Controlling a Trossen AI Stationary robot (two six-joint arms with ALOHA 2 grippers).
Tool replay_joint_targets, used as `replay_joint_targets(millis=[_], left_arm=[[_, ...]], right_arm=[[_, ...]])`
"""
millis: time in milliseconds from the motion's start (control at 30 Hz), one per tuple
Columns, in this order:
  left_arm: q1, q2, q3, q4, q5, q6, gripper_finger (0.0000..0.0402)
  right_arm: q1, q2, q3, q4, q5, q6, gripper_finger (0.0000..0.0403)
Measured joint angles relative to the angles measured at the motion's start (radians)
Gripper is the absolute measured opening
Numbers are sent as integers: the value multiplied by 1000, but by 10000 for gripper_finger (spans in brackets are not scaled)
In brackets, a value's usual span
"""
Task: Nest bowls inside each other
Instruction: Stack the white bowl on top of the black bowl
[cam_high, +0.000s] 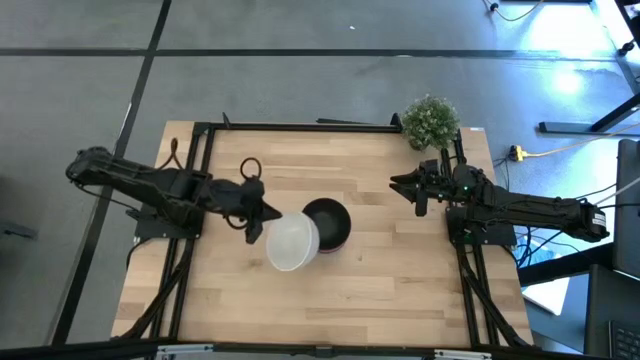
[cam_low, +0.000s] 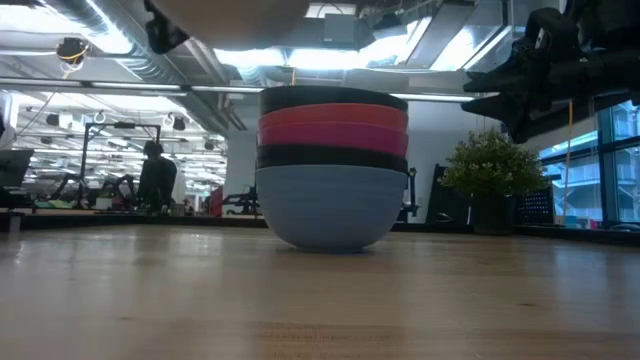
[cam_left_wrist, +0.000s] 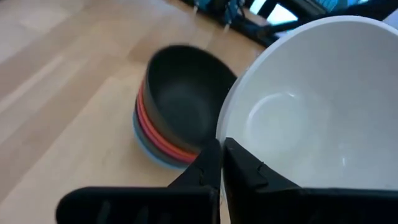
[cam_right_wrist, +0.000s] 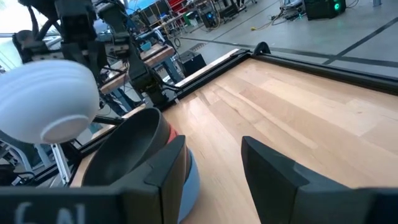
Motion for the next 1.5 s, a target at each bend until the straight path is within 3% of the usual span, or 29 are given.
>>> replay_joint_targets(millis=[333,433,733,1067,1233,1500], left_arm=[[165,62,55,8,129,122,0],[189,120,145,-16,152,196,0],[251,362,445,-331,176,305,0],[297,588,675,-491,251,402,0],[298,667,748,-573,249,417,0],[300,719,761,-568,267,434,0]], right_arm=[[0,0,0,0,0,-16,158],[0,0,0,0,0,-18,158],[0,0,0,-6,0,-35,158],[0,0,0,-7,0,-43,158],[0,0,0,-7,0,-59,158],[0,0,0,-7,0,-67,158]])
